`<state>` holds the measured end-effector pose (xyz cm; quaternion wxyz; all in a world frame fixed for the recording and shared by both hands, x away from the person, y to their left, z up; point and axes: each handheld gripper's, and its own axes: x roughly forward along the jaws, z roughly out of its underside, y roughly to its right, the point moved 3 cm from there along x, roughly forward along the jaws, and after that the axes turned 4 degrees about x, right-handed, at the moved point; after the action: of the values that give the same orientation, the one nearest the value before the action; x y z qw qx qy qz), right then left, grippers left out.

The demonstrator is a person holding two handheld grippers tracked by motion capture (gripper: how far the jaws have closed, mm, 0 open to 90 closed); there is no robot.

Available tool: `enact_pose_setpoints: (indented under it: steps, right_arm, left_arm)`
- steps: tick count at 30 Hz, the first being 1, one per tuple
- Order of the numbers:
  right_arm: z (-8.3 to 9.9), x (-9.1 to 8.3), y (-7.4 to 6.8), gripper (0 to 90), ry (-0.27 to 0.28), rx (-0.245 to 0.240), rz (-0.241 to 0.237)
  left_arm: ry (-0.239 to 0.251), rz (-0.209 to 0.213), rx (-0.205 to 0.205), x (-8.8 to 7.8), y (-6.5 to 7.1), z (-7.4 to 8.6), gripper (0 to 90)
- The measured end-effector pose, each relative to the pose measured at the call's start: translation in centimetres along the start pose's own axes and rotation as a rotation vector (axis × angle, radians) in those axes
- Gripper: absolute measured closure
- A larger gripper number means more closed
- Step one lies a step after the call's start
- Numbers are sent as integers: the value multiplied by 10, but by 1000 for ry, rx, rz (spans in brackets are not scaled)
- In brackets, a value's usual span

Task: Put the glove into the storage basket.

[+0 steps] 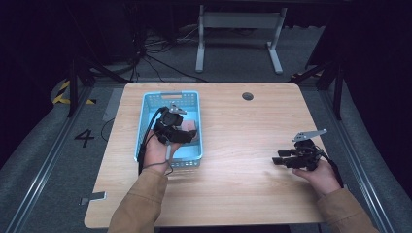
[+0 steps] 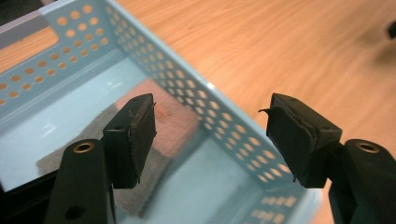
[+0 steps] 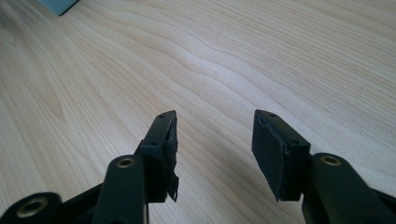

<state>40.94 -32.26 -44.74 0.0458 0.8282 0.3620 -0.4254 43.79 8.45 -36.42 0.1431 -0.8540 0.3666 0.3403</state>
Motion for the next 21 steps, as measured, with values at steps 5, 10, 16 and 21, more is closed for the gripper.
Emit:
enact_pose_setpoints:
  steps: [5, 10, 16, 21]
  right_arm:
    - [-1, 2, -2, 507, -7, -12, 2]
    - [0, 3, -2, 505, -10, -9, 4]
    - [2, 3, -1, 498, -11, -10, 9]
    - [2, 3, -1, 496, -10, -15, 11]
  left_arm:
    - [25, 73, 46, -11, 16, 3, 336]
    - [44, 114, 102, -25, 38, 8, 341]
    - [52, 164, 144, -31, 55, 15, 341]
    - [41, 171, 172, -23, 64, 26, 348]
